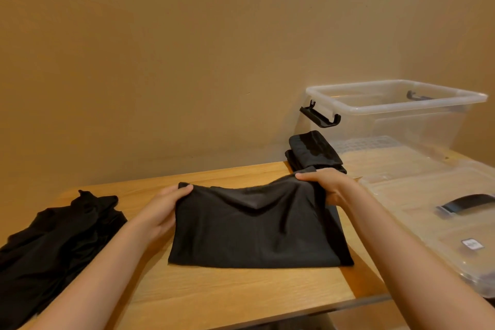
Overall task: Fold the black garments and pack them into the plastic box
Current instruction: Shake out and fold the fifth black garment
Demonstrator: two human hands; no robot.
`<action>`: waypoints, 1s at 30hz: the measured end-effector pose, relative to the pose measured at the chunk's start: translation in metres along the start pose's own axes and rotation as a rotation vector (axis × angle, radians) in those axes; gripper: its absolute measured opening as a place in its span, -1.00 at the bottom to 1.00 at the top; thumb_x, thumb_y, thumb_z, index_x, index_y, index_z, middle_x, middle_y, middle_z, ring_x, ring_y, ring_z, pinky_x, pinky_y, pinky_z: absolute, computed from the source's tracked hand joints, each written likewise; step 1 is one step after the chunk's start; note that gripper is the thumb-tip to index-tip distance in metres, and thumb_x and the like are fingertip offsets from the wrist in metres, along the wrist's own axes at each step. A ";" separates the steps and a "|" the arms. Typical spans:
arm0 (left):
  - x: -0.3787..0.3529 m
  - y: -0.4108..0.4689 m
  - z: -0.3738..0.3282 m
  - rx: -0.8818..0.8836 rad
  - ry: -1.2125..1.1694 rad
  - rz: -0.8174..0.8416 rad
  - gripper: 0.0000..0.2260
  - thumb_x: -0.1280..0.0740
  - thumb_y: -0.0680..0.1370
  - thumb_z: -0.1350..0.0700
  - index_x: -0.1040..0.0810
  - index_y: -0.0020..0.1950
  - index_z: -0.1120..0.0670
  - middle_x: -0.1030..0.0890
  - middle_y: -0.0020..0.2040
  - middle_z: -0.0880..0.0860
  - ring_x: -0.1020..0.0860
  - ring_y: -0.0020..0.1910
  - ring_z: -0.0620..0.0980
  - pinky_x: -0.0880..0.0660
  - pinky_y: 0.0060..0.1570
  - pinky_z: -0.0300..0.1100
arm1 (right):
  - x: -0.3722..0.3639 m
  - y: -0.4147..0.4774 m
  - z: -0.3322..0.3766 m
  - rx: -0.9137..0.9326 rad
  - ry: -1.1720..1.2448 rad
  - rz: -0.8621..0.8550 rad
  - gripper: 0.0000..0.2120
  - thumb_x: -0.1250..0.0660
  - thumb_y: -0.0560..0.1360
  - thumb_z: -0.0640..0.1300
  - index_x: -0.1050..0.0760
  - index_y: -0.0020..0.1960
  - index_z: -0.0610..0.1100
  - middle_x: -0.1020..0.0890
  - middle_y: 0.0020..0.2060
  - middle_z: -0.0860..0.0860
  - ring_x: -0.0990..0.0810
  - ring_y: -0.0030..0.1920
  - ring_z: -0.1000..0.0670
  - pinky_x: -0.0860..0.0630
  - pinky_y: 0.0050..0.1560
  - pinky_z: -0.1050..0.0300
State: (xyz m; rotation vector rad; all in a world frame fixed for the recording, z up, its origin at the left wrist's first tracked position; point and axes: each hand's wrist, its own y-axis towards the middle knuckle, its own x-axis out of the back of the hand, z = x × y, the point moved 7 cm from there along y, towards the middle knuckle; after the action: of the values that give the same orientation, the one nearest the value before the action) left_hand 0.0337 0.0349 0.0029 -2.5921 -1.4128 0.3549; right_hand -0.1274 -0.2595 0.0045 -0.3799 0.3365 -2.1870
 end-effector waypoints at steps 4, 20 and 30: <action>-0.003 -0.008 -0.051 -0.175 -0.096 0.060 -0.87 -0.21 0.63 0.20 -0.54 0.01 0.18 -0.64 -0.10 0.10 -0.60 -0.07 -0.01 -0.49 -0.03 -0.15 | 0.000 -0.032 0.040 0.085 0.184 0.045 -0.81 -0.41 0.49 -0.18 -0.53 0.05 -0.25 -0.61 -0.07 -0.17 -0.58 -0.11 -0.12 -0.50 -0.19 0.04; -0.006 -0.139 -0.222 -0.761 -0.075 0.250 -0.77 -0.21 0.59 0.09 -0.64 -0.15 0.02 -0.64 -0.13 -0.01 -0.62 -0.08 -0.09 -0.56 -0.09 -0.27 | 0.023 -0.162 0.197 0.584 0.414 0.210 -0.86 -0.33 0.53 -0.16 -0.54 0.01 -0.23 -0.65 -0.12 -0.11 -0.64 -0.16 -0.01 -0.62 -0.15 0.15; -0.002 -0.164 -0.260 -0.819 -0.028 0.133 -0.84 -0.21 0.61 0.06 -0.56 -0.08 0.04 -0.64 -0.21 -0.04 -0.62 -0.20 -0.14 -0.55 -0.22 -0.31 | 0.024 -0.172 0.233 0.615 0.424 0.234 -0.74 -0.40 0.43 -0.10 -0.56 0.04 -0.25 -0.69 -0.21 -0.12 -0.68 -0.28 0.00 -0.62 -0.30 0.16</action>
State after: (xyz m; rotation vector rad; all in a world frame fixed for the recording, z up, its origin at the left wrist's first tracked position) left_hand -0.0247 0.1123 0.2946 -3.3207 -1.6477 -0.2410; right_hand -0.1754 -0.2024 0.2856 0.4459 -0.0755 -2.0004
